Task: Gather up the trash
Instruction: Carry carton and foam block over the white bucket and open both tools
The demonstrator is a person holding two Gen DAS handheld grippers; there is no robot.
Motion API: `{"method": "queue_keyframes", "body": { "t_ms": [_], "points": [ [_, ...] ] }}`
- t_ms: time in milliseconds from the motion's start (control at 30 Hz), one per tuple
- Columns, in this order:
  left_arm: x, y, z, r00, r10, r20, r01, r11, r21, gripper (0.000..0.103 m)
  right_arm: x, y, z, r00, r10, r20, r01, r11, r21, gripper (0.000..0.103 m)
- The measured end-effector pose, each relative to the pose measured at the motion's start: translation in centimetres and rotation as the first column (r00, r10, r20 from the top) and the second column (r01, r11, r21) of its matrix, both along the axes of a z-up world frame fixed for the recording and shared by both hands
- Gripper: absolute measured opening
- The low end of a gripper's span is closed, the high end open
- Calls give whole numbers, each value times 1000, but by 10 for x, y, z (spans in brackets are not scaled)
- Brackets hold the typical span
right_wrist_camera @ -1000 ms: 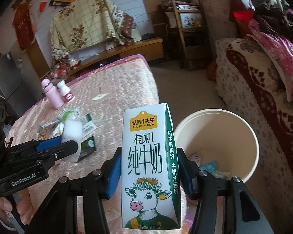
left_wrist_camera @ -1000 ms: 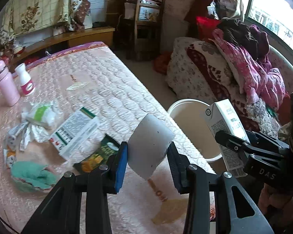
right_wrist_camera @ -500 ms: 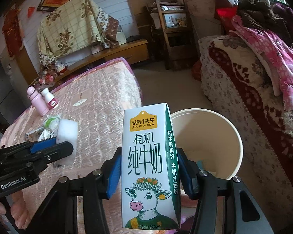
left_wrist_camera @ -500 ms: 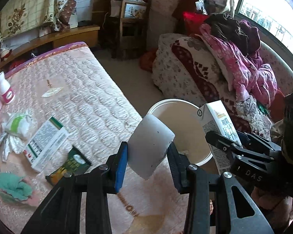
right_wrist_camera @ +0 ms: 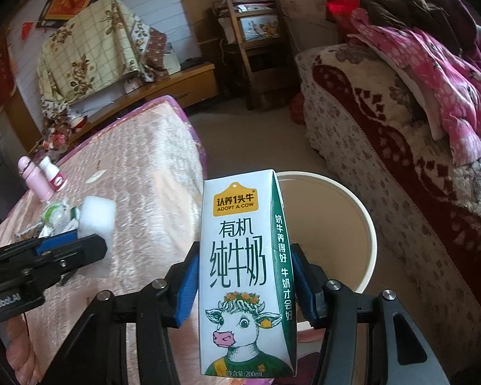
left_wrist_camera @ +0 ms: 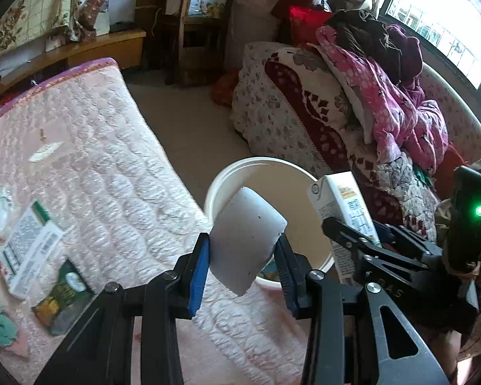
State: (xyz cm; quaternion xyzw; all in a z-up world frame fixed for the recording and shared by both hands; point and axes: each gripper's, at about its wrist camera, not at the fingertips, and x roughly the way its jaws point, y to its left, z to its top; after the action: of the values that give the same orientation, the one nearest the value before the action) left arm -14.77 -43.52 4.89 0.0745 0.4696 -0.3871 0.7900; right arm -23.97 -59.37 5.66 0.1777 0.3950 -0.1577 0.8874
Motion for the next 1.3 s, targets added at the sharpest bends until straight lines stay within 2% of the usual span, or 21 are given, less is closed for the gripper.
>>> {"method": "queue_keyframes", "body": {
  "t_ms": [367,533,967,1300],
  "points": [
    [5,-28,-21,1000,-15,-6,15,999,39,42,1,-33,-22,998,-62,-33,63,998,20,56],
    [11,-32,-30,1000,-21,-9,22,999,45,42,0,-46,-34,995,-89,-46,92,994,65,56],
    [20,-51,-46,998,-35,-52,37,999,35,42,3,-66,-44,985,-164,-61,168,982,83,56],
    [25,-62,-57,998,-45,-48,48,997,64,42,9,-71,-49,978,-199,-71,204,976,73,56]
  ]
}}
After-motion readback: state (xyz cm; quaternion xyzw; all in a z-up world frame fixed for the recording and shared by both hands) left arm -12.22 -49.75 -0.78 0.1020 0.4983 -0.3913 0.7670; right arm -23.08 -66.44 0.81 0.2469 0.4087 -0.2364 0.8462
